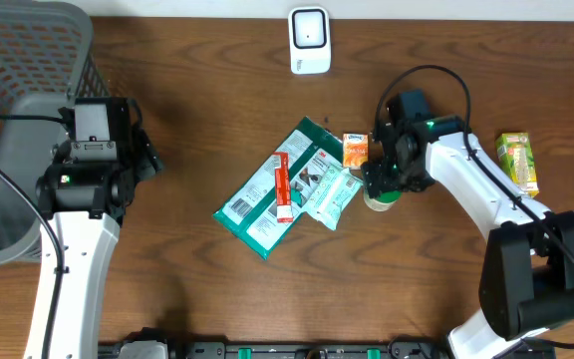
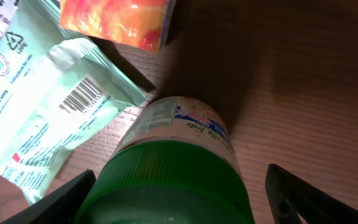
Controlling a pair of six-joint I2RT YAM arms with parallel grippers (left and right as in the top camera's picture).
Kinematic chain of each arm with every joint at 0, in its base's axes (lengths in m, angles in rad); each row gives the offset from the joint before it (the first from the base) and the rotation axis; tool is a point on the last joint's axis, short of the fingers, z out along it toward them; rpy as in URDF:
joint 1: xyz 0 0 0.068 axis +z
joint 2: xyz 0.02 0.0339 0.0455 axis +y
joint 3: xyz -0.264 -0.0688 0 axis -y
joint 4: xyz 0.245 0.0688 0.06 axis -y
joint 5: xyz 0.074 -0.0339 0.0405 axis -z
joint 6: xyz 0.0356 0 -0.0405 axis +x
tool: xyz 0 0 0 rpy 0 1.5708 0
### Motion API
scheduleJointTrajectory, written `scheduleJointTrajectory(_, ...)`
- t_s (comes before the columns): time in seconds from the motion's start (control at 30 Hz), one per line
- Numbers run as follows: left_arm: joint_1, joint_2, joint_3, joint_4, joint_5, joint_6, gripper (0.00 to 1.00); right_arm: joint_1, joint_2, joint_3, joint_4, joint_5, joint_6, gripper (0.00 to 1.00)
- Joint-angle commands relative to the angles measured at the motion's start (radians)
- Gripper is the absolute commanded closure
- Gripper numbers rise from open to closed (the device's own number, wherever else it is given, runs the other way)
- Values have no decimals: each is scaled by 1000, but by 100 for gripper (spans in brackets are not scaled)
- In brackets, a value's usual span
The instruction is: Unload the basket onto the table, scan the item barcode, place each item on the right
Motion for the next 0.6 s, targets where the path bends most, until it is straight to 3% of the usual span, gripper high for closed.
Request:
scheduleJointTrajectory(0.0, 5, -3, 10, -3, -13, 9, 13, 12, -10, -26, 17, 20, -5, 19)
scheduleJointTrajectory(0.33, 5, -3, 10, -3, -13, 9, 13, 11, -10, -40, 7, 21, -4, 36)
scheduleJointTrajectory(0.57, 5, -3, 10, -3, -13, 9, 13, 12, -10, -42, -6, 20, 0, 27)
